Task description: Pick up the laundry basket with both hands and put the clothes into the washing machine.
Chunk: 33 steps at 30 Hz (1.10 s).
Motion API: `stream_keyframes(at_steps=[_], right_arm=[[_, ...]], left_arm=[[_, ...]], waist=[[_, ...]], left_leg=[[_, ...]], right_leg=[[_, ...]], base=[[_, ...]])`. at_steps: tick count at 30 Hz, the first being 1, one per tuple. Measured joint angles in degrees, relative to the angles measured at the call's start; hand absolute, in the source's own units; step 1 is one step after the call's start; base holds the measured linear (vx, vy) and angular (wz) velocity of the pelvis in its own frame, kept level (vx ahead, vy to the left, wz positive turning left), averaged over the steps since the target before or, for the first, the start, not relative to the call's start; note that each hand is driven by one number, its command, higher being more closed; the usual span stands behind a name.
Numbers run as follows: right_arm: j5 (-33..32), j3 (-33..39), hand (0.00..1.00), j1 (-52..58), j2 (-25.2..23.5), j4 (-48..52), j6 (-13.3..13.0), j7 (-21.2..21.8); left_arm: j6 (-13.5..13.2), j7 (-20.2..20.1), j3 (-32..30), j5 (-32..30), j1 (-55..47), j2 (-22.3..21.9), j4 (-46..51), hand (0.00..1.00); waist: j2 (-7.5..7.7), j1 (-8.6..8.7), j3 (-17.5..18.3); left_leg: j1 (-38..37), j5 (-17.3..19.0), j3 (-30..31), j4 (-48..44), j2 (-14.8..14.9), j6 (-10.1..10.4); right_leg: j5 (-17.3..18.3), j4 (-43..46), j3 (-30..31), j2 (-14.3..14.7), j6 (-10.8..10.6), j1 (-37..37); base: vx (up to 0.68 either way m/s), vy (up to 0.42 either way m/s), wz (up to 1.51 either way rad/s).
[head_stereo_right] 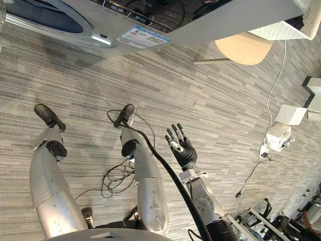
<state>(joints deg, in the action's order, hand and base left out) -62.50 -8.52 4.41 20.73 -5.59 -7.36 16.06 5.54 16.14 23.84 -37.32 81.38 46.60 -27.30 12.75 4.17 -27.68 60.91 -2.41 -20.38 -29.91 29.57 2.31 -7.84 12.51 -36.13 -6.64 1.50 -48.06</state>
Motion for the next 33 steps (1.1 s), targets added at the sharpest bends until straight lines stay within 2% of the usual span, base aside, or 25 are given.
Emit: stream_keyframes(at_steps=[1,3,6,10,13,16,17,19,20,21,22,23,24,25,26,28,29,30,31,32,33], right_arm=[[-0.01,0.29,0.0,-0.01,-0.5,-0.04,0.07,-0.16],[-0.02,0.33,0.0,0.09,-1.24,-0.15,0.16,-0.33],[0.0,0.18,0.0,0.07,-1.72,-0.21,0.4,-0.32],[-0.06,0.21,0.0,0.04,-1.88,0.26,-0.19,-0.32],[0.02,0.21,0.0,-0.04,-3.55,1.26,-0.26,-0.44],[0.02,0.84,0.0,0.16,-6.43,2.09,-0.31,-1.86],[0.02,1.19,0.0,0.26,-7.07,2.15,-0.36,-2.21],[1.14,3.28,0.0,0.41,-9.4,2.24,-0.47,-3.11],[2.03,3.68,0.0,0.41,-9.76,2.33,-0.6,-3.68],[3.11,4.84,0.0,0.52,-10.68,2.28,-0.82,-4.6],[3.9,5.31,0.0,0.61,-11.16,2.27,-0.96,-5.06],[5.76,5.96,0.0,1.06,-11.91,2.29,-1.31,-5.75],[7.11,5.97,0.0,1.45,-12.34,2.11,-1.37,-6.59],[7.64,5.97,0.0,1.61,-12.58,1.86,-1.38,-6.69],[9.0,6.28,0.0,1.77,-13.54,-0.07,-1.43,-6.76],[10.5,6.68,0.0,1.83,-14.27,-4.16,-1.41,-7.25],[11.33,6.68,0.0,1.85,-14.43,-5.59,-1.38,-7.65],[12.18,6.63,0.0,1.86,-14.55,-8.95,-1.41,-8.02],[13.28,6.68,0.0,1.97,-14.33,-12.5,-1.52,-8.63],[13.47,6.68,0.0,1.92,-14.13,-14.47,-1.68,-9.08],[13.51,6.85,0.0,1.68,-13.66,-18.29,-1.82,-9.36]], left_arm=[[-0.44,-0.54,-0.62,5.25,-1.15,0.02,1.62,0.0],[-0.54,-1.48,-1.7,9.22,-2.22,-0.03,3.21,0.0],[0.22,0.27,-3.13,7.79,-2.22,-0.79,3.05,0.0],[0.16,2.65,-5.87,8.04,-2.73,-3.82,1.83,0.0],[-1.01,3.17,-13.73,13.25,-7.14,-6.11,1.92,0.0],[-2.9,4.86,-27.2,22.91,-19.53,-7.85,4.44,0.0],[-3.54,4.86,-29.26,24.9,-22.63,-8.41,4.67,0.0],[-4.95,4.61,-36.82,32.02,-36.94,-12.66,6.67,0.0],[-5.23,4.41,-38.0,33.74,-40.66,-14.26,6.68,0.0],[-5.66,3.71,-39.95,36.53,-48.01,-18.59,6.76,0.0],[-5.75,3.31,-40.38,37.84,-51.88,-20.88,7.02,0.0],[-6.52,2.0,-40.63,41.78,-58.87,-25.63,8.14,0.0],[-8.4,0.78,-40.34,44.81,-65.15,-29.84,9.36,0.0],[-9.26,0.24,-39.58,46.15,-67.93,-31.71,9.78,0.0],[-11.01,-1.48,-37.91,50.14,-74.46,-35.51,9.99,0.0],[-12.14,-4.3,-34.7,54.71,-80.45,-39.07,9.47,0.0],[-12.74,-5.27,-33.73,55.93,-82.02,-39.53,8.49,0.0],[-13.01,-7.03,-31.21,57.92,-84.92,-40.7,6.07,0.0],[-13.01,-8.4,-28.51,59.75,-87.32,-41.66,3.78,0.0],[-13.01,-9.1,-27.24,60.63,-88.26,-42.08,2.99,0.0],[-13.01,-10.22,-24.53,62.03,-89.62,-42.46,2.56,0.0]], waist=[[-0.03,0.09,-0.02],[-0.03,0.25,-0.02],[-0.03,0.25,-0.02],[-0.03,-0.46,-0.02],[-0.16,0.03,-0.11],[-0.48,0.06,-0.33],[-0.59,-0.19,-0.41],[-0.98,-1.32,-0.67],[-1.25,-1.65,-0.85],[-1.92,-2.34,-1.3],[-2.2,-2.71,-1.49],[-2.77,-3.67,-1.87],[-2.98,-4.38,-1.92],[-3.04,-4.69,-1.94],[-3.18,-5.31,-1.9],[-3.76,-6.11,-1.79],[-3.85,-6.35,-1.76],[-4.53,-6.47,-0.86],[-5.86,-6.24,1.43],[-6.53,-6.09,2.43],[-8.11,-6.01,3.64]], left_leg=[[0.06,0.01,0.06,-0.3,0.04,-0.01],[0.02,0.4,0.05,-0.34,0.06,0.15],[0.04,0.75,-0.17,-0.3,0.09,0.41],[0.04,0.77,-0.16,-0.94,0.45,0.22],[-0.64,0.91,0.0,-2.02,0.93,0.14],[-2.91,1.55,-0.18,-2.26,0.86,0.87],[-3.39,1.65,-0.22,-2.24,0.83,1.13],[-6.33,1.96,-0.98,-1.89,0.66,1.89],[-7.42,2.01,-1.2,-1.92,0.63,2.06],[-10.22,2.15,-1.59,-2.02,0.58,2.14],[-11.91,2.43,-1.74,-2.01,0.4,2.42],[-15.58,2.83,-1.93,-1.98,0.0,2.78],[-19.14,3.22,-2.18,-1.98,-0.42,3.17],[-20.83,3.51,-2.23,-1.95,-0.6,3.52],[-25.04,3.92,-2.2,-1.79,-1.05,4.04],[-30.88,4.34,-2.31,-0.48,-1.72,4.39],[-33.3,4.26,-2.51,0.58,-2.33,4.71],[-37.57,3.35,-3.26,3.2,-3.28,4.99],[-40.09,2.34,-3.54,5.81,-4.24,4.71],[-40.99,1.74,-3.48,6.82,-4.69,4.1],[-42.22,0.12,-3.13,7.39,-5.09,1.81]], right_leg=[[0.01,0.45,-0.01,-0.14,0.01,-0.11],[0.16,0.38,0.12,-0.11,-0.19,-0.11],[0.45,-0.5,0.45,0.13,-0.7,-0.16],[-0.1,-0.24,0.57,0.31,-0.15,-0.09],[0.68,2.75,0.54,-0.43,0.37,-0.11],[4.27,7.14,1.27,-1.77,0.64,-0.07],[4.85,7.93,1.43,-1.99,0.62,0.0],[7.19,10.66,2.3,-2.98,0.44,0.77],[7.75,11.4,2.51,-3.18,0.42,1.4],[8.89,12.95,2.83,-3.77,0.44,3.32],[9.59,13.88,3.08,-4.18,0.53,4.46],[11.32,16.03,3.58,-5.04,0.29,7.08],[13.05,18.29,4.04,-5.99,0.13,9.5],[14.04,19.3,4.15,-6.41,-0.07,10.73],[16.57,21.95,4.27,-7.46,-0.33,14.07],[19.48,24.31,4.23,-8.21,-0.8,18.7],[20.21,24.69,4.59,-8.43,-1.02,20.29],[21.06,24.52,4.8,-8.54,-1.4,22.86],[21.51,23.9,5.1,-8.43,-1.64,24.47],[21.61,23.47,5.32,-8.21,-1.63,25.07],[21.67,22.46,5.46,-7.82,-1.57,26.42]], base=[[0.06,-0.006,0.0],[0.05,-0.007,-0.02],[0.05,-0.018,-0.05],[0.07,-0.008,-0.05],[0.08,0.0,-0.01],[0.04,-0.037,0.02],[0.03,-0.052,0.0],[0.03,-0.054,0.06],[0.07,-0.054,0.09],[0.07,-0.036,0.09],[0.08,-0.03,0.16],[0.11,-0.019,0.21],[0.13,-0.019,0.22],[0.15,-0.034,0.28],[0.1,-0.043,0.23],[0.1,-0.089,0.27],[0.09,-0.154,0.17],[0.09,-0.157,0.04],[0.09,-0.135,0.0],[0.09,-0.09,-0.05],[0.07,-0.079,-0.1]])
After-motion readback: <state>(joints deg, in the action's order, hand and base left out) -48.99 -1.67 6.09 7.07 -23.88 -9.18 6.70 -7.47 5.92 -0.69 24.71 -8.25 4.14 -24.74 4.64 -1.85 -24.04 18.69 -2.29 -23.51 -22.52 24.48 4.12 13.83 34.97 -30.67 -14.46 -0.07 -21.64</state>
